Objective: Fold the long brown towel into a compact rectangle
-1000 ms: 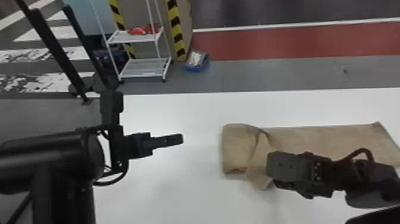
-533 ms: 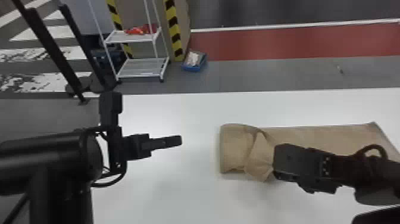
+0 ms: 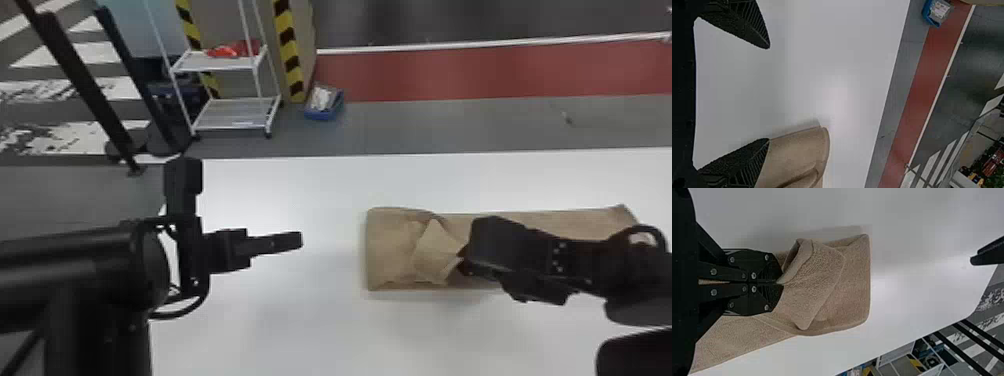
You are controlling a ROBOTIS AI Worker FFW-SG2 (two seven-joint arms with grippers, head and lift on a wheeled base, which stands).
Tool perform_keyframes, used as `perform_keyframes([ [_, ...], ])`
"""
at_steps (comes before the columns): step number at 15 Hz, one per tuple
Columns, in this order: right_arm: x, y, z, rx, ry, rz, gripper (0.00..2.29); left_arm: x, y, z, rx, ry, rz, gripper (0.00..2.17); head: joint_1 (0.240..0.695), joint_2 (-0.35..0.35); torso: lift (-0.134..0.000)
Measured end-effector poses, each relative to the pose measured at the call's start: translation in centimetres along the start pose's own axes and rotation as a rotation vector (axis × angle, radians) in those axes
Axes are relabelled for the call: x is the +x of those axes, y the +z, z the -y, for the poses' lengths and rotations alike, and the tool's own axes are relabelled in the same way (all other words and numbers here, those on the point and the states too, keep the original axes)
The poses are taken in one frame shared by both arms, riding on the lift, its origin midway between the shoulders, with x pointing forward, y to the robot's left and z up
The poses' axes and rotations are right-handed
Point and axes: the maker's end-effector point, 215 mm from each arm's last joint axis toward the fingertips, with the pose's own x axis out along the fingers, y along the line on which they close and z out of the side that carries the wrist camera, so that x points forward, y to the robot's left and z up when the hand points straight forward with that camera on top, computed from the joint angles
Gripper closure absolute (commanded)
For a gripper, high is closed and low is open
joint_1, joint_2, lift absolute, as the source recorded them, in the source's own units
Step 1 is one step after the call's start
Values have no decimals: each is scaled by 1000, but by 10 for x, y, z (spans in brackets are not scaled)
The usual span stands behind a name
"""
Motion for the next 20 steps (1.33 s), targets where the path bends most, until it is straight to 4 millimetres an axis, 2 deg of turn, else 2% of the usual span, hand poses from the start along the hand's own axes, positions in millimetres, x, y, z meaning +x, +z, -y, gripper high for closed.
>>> perform_keyframes([
  [2, -8, 6, 18, 8, -32, 18, 1143, 0, 0, 1, 1, -1, -1, 36, 695, 144, -124],
  [4, -15, 4, 26, 5, -43, 15, 1143, 0, -1, 1, 2, -1, -2, 36, 695, 137, -124],
  [8, -26, -28, 40, -2, -73, -51, 1143, 1, -4, 1, 3, 0, -8, 36, 695, 104, -124],
  [12, -41, -57, 59, 1, -109, -98, 1143, 5, -8, 7, 14, -5, -20, 36, 695, 39, -124],
  [15, -53, -68, 72, -33, -127, -109, 1139, 5, -9, 7, 16, -3, -23, 36, 695, 19, -124],
  [17, -60, -69, 81, -68, -133, -104, 1139, 5, -10, 6, 15, 1, -24, 36, 695, 14, -124],
  [20, -46, -78, 73, -132, -99, -114, 1139, 6, -13, 4, 12, 6, -31, 36, 695, 11, -124],
])
